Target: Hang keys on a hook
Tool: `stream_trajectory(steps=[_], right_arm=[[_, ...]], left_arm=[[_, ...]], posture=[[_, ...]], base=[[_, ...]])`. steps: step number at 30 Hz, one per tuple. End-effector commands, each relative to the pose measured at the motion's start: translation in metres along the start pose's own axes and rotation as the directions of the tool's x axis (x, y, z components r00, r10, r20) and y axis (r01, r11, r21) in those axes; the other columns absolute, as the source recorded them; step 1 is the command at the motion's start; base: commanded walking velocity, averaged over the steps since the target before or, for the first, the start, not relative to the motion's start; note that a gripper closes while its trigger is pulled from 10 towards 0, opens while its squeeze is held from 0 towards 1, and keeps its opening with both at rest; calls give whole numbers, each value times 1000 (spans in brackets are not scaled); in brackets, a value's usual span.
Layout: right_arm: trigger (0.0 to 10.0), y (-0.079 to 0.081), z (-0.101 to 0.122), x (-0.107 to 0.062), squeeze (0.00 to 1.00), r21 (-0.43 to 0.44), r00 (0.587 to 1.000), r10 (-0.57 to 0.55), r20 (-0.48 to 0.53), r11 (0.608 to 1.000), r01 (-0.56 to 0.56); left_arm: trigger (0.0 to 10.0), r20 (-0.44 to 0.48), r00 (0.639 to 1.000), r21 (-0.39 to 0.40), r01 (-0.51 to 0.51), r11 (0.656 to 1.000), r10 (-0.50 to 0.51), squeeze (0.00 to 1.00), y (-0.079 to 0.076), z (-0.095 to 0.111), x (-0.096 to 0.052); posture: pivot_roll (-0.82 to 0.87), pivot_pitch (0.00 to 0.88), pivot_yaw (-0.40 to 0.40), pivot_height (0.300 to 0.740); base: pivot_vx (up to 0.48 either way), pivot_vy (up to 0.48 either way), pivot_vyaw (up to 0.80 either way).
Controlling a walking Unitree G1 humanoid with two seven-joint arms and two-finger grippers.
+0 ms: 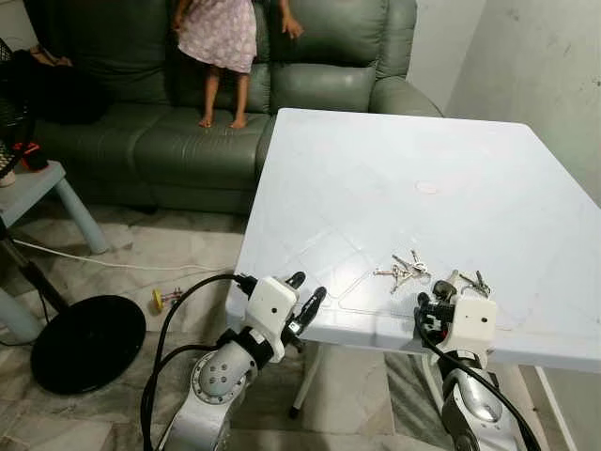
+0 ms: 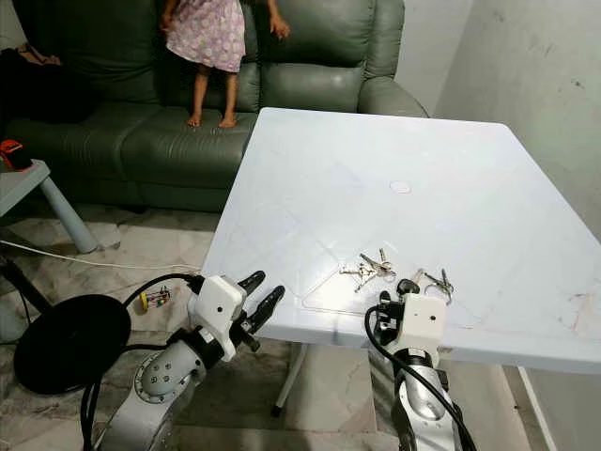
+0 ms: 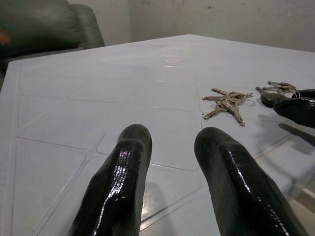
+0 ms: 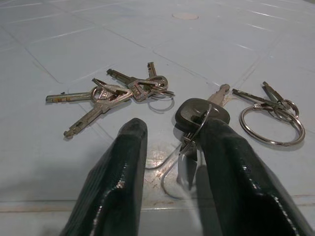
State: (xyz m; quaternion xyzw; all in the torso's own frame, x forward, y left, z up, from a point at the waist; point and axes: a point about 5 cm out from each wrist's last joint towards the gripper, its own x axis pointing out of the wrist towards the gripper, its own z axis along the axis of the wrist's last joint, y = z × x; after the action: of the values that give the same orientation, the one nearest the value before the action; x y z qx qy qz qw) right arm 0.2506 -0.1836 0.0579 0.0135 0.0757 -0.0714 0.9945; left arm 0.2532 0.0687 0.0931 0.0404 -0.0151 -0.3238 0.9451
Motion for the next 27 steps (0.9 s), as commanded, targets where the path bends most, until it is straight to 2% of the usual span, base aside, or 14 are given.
stream_trajectory(steps=[1,23,25,27], right_arm=[[0,-2,4,0,0,-14,1000,-18,14,1000,18],[0,-1,3,-2,0,-49,999,-43,7,998,43],[0,1,3,-2,0,-95,999,-41,4,995,41],[0,2,3,-2,0,-100,999,-40,4,994,40]], left_arm=[[10000,13,1000,24,3,1000,-4,0,-1,5,0],[10000,13,1000,33,2,999,-3,0,-3,4,0],[10000,16,1000,37,3,999,-4,0,-4,5,0],[10000,17,1000,37,4,999,-4,0,-4,5,0]], posture=[[85,0,-38,736],[86,0,-39,736],[85,0,-40,736],[85,0,-40,736]], base=[[0,0,0],[0,0,0],[0,0,0],[0,0,0]])
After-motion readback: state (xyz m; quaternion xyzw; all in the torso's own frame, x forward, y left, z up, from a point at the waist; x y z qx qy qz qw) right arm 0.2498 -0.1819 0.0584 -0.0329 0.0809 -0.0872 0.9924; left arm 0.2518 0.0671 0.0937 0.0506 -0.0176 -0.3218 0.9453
